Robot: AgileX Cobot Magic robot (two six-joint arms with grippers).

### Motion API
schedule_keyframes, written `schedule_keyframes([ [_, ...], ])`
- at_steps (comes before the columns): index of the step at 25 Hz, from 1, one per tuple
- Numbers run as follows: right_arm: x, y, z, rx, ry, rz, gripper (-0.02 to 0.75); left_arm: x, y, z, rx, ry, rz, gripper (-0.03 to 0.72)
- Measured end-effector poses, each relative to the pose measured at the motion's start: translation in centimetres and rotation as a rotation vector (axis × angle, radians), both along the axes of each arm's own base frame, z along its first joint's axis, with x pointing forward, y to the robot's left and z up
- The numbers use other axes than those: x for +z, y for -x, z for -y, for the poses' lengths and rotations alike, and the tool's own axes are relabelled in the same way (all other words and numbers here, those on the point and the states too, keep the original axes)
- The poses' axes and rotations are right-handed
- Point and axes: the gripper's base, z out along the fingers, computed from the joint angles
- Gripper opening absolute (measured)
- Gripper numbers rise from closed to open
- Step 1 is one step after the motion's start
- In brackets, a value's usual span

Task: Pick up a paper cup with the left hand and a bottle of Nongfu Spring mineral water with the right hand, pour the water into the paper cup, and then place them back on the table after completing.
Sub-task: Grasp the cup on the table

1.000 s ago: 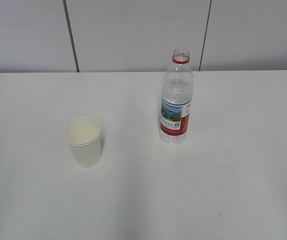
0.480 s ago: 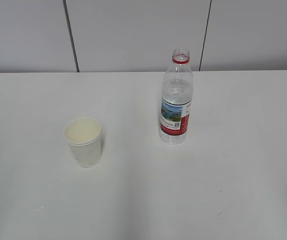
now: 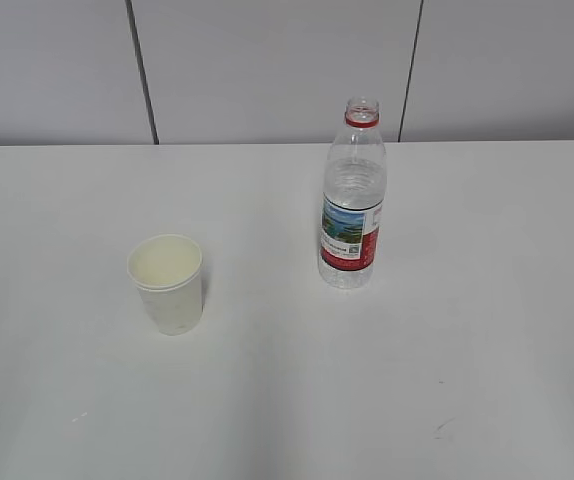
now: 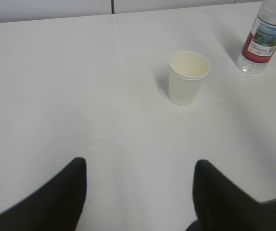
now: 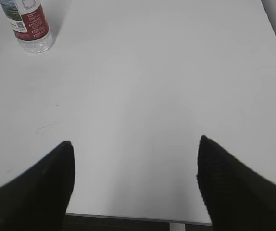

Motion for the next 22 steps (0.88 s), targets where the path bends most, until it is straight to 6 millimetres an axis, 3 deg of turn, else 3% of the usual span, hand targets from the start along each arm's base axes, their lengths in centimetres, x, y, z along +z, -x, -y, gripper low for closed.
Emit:
schedule_keyframes([
  [15,0.2,0.0,0.0,0.000,0.000,0.014,0.586,0.1,0.0,0.0,0.000,0.002,0.006,0.438],
  [22,1.6,-0.6,0.0,0.002,0.003,0.137,0.586,2.0,-0.4,-0.1,0.026,0.020,0.204,0.438],
])
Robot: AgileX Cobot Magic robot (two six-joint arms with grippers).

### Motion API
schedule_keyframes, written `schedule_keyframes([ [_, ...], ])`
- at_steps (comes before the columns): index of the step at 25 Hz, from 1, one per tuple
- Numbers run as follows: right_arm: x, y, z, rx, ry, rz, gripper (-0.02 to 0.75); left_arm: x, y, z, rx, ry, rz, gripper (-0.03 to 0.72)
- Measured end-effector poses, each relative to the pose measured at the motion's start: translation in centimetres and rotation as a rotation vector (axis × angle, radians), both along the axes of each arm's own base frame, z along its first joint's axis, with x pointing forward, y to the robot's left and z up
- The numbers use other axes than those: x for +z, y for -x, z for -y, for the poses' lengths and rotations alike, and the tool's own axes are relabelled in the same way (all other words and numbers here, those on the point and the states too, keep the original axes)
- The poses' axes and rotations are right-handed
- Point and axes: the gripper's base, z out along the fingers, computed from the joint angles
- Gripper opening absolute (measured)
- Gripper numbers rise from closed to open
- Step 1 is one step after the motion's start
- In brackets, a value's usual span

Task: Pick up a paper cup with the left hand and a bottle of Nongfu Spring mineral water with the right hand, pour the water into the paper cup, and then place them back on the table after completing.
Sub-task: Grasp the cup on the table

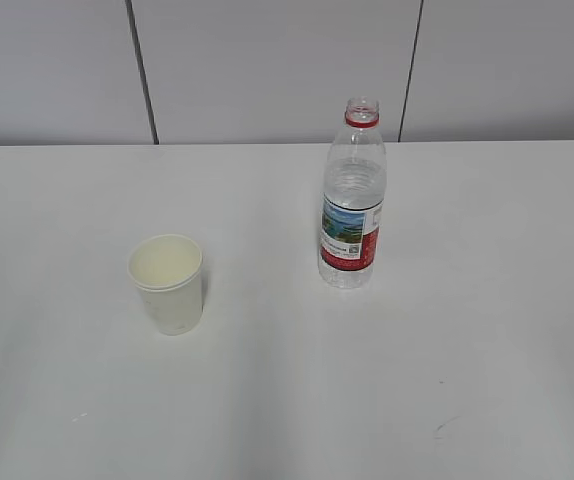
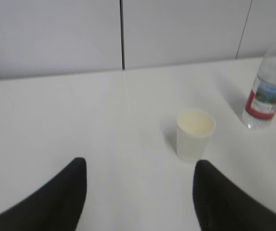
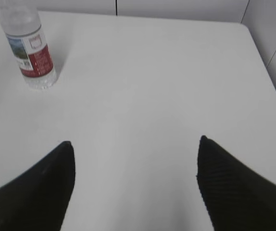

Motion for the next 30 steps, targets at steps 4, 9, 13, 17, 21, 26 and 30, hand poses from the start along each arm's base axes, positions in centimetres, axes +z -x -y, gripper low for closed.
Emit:
schedule_keyframes([
  [4,1.0,-0.7,0.0,0.004,0.002,0.130,0.586,1.2,-0.3,-0.2,0.020,0.008,0.142,0.438],
  [9,1.0,-1.9,0.0,0.006,0.004,0.221,0.586,1.6,-1.1,-0.3,0.034,0.005,0.220,0.438],
  [13,0.9,-3.1,0.0,0.008,0.006,0.257,0.586,1.6,-2.5,-0.4,0.047,0.013,0.229,0.438],
  [17,0.8,-4.3,0.0,0.010,0.006,0.279,0.586,1.1,-4.0,-0.6,0.065,0.023,0.251,0.438],
  [21,1.0,-5.2,0.0,0.011,0.009,0.286,0.586,0.5,-5.4,-0.7,0.083,0.035,0.266,0.438],
  [26,1.6,-6.3,0.0,0.012,0.013,0.335,0.586,0.1,-7.0,-0.9,0.101,0.050,0.267,0.438],
  [30,1.6,-7.4,0.0,0.014,0.013,0.324,0.586,0.0,-8.2,-1.0,0.112,0.051,0.256,0.438],
])
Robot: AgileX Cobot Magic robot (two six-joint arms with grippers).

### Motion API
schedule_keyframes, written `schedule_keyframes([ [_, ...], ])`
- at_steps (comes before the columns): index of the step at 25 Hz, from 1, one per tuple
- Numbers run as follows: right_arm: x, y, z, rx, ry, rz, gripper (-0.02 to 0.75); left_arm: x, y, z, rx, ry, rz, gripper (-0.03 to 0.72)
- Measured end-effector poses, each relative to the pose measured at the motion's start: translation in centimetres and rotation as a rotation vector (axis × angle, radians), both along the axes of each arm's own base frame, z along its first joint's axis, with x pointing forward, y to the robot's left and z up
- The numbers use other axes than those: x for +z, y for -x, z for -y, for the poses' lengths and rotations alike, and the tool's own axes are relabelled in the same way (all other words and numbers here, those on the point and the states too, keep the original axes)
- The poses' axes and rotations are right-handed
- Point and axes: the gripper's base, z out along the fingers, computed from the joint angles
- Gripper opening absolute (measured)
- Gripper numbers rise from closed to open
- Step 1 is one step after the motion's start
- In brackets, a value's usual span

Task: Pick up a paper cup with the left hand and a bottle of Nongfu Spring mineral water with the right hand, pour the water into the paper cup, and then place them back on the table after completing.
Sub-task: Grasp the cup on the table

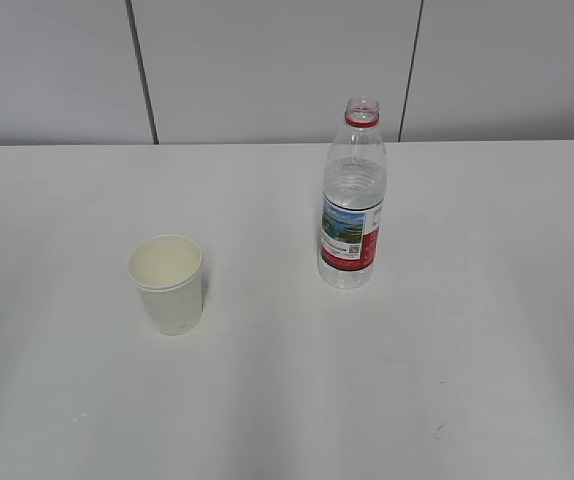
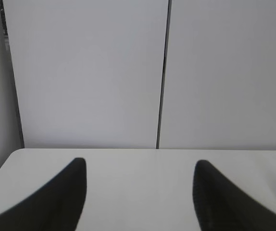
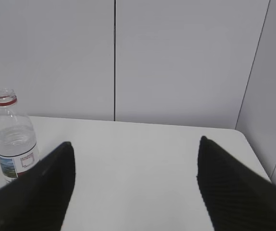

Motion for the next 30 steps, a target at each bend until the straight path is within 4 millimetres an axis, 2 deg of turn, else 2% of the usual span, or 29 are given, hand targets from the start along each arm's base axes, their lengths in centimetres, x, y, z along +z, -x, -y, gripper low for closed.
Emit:
schedule_keyframes([
  [6,-0.4,-1.8,0.0,0.004,0.001,0.036,0.586,-0.2,-2.0,0.1,-0.010,0.006,-0.034,0.438],
  [15,-2.2,-4.6,0.0,0.011,0.003,-0.003,0.586,-1.4,-5.1,1.6,-0.118,-0.006,-0.093,0.438],
  [22,-3.1,-7.0,-1.2,0.114,0.096,-0.040,0.586,-2.6,-7.3,2.3,-0.137,-0.017,-0.153,0.438],
  [30,-4.7,-10.1,-1.8,0.145,0.095,-0.061,0.586,-4.1,-9.6,2.5,-0.110,-0.027,-0.177,0.438],
])
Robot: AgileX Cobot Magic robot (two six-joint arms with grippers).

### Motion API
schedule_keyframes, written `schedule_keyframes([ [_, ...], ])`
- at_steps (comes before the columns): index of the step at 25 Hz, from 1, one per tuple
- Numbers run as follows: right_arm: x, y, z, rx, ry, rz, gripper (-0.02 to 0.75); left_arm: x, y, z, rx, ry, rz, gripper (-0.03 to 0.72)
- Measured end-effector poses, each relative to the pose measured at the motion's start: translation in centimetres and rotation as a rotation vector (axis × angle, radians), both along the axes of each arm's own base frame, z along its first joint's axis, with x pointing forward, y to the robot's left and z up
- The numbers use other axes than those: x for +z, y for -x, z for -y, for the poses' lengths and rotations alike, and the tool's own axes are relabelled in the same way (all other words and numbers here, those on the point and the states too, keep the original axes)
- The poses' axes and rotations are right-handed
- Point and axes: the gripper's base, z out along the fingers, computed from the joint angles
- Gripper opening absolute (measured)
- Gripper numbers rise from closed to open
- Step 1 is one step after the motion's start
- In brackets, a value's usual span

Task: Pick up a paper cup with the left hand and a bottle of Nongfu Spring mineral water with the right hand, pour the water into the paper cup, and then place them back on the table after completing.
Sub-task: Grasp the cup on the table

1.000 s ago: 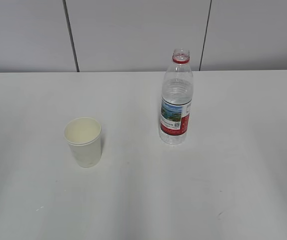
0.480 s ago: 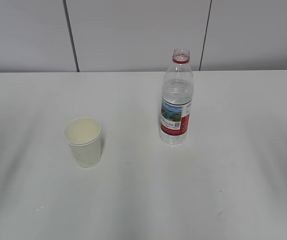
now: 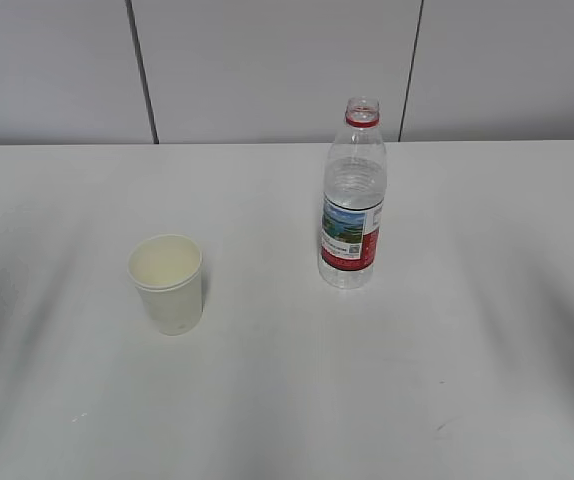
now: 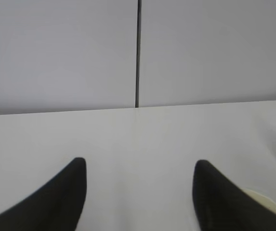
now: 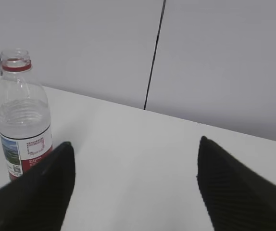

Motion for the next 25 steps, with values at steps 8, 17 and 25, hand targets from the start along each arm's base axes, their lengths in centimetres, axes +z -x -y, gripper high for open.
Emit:
schedule_keyframes([
  [8,-2.2,-2.9,-0.8,0.074,0.041,0.001,0.586,-2.5,-1.6,0.0,0.036,-0.017,0.004,0.438],
  [17,-6.1,-5.4,-2.1,0.197,0.057,-0.068,0.586,-4.6,-3.0,0.7,-0.023,-0.061,-0.041,0.438],
  [25,-9.6,-6.8,-2.9,0.280,0.022,-0.098,0.586,-7.0,-3.2,1.7,-0.135,-0.085,-0.007,0.438],
])
